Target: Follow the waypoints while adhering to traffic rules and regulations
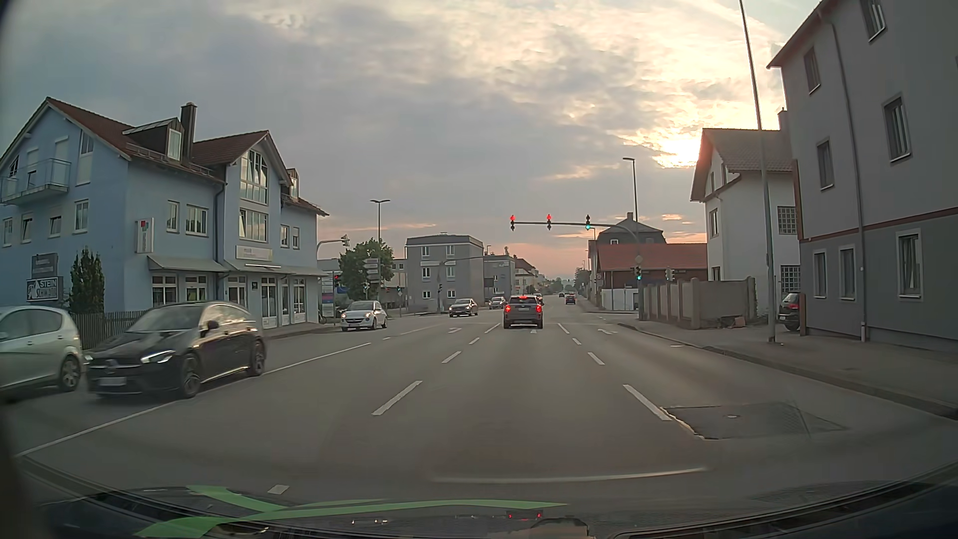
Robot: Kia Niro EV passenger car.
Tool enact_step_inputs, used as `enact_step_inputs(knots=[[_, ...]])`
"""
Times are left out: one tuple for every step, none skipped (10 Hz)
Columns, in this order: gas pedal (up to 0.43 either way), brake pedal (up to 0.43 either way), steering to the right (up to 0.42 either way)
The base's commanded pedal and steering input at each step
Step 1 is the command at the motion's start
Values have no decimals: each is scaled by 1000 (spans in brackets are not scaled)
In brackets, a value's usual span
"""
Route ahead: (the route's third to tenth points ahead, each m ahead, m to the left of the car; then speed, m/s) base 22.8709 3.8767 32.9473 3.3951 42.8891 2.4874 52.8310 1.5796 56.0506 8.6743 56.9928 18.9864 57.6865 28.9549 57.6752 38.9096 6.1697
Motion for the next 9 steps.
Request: enact_step_inputs(knots=[[0, 189, 5], [0, 201, 5], [0, 213, 5], [0, 213, 5], [0, 213, 5], [0, 207, 5], [0, 213, 5], [0, 207, 5], [0, 207, 5]])
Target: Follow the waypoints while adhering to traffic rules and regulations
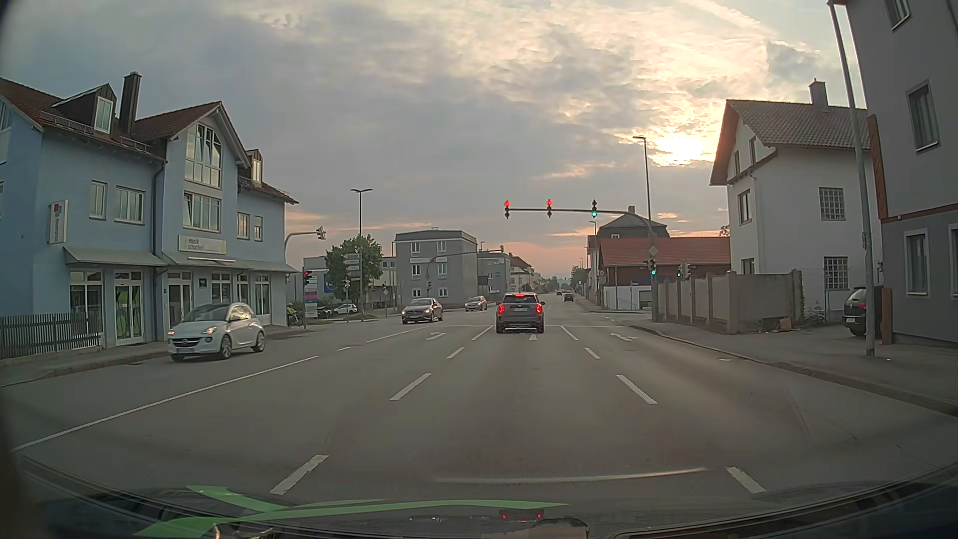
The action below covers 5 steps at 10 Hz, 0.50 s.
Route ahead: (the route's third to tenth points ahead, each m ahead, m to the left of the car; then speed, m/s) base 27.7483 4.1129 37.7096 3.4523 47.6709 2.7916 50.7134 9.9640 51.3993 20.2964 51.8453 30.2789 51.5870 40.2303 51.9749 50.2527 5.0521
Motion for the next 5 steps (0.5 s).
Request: enact_step_inputs(knots=[[0, 201, 5], [0, 195, 5], [0, 189, 5], [0, 183, 5], [0, 183, 5]])
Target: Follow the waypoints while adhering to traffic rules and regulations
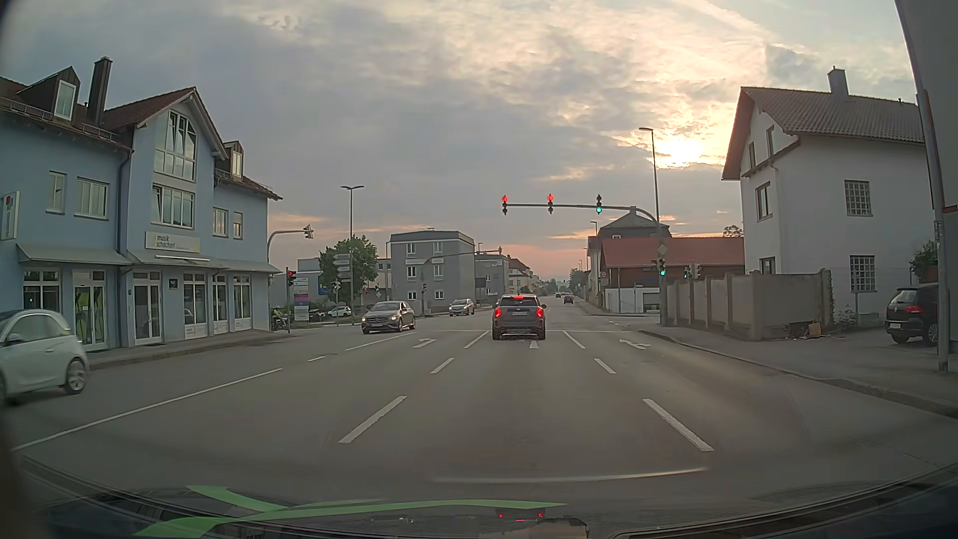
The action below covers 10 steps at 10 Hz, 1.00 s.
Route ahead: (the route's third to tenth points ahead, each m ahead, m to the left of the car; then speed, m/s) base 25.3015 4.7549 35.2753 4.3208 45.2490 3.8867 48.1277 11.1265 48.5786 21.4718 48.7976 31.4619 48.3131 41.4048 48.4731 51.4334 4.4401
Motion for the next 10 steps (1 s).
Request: enact_step_inputs(knots=[[0, 183, 5], [0, 183, 5], [0, 189, 5], [0, 189, 5], [0, 189, 5], [0, 189, 5], [0, 189, 5], [0, 183, 5], [0, 177, 5], [0, 177, 6]])
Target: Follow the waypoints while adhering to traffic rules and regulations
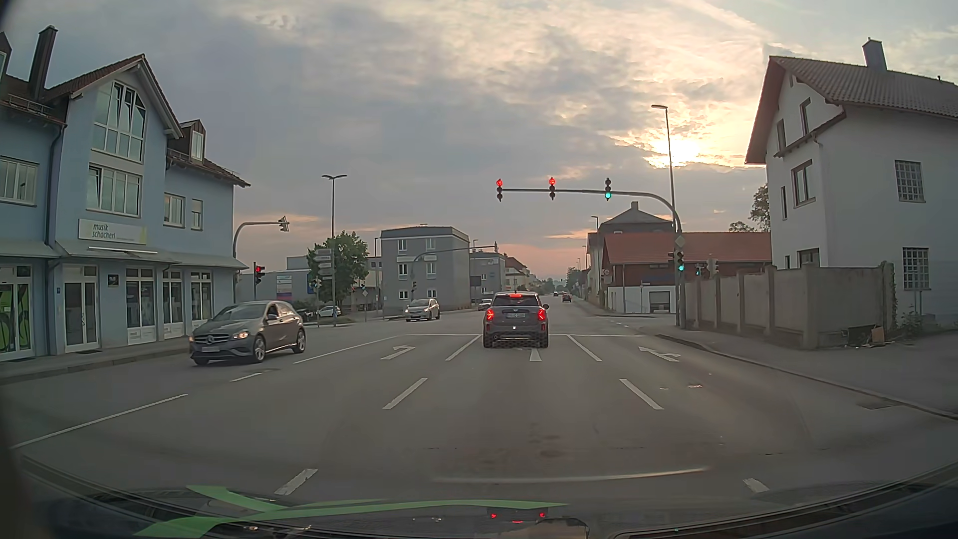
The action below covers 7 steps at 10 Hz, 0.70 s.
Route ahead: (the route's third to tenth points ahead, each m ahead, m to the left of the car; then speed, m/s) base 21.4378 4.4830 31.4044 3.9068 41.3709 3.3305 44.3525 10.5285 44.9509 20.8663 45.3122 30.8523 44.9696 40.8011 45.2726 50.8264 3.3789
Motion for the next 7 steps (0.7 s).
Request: enact_step_inputs(knots=[[0, 171, 8], [0, 165, 9], [0, 165, 9], [0, 165, 10], [0, 159, 10], [0, 152, 10], [0, 140, 10]])
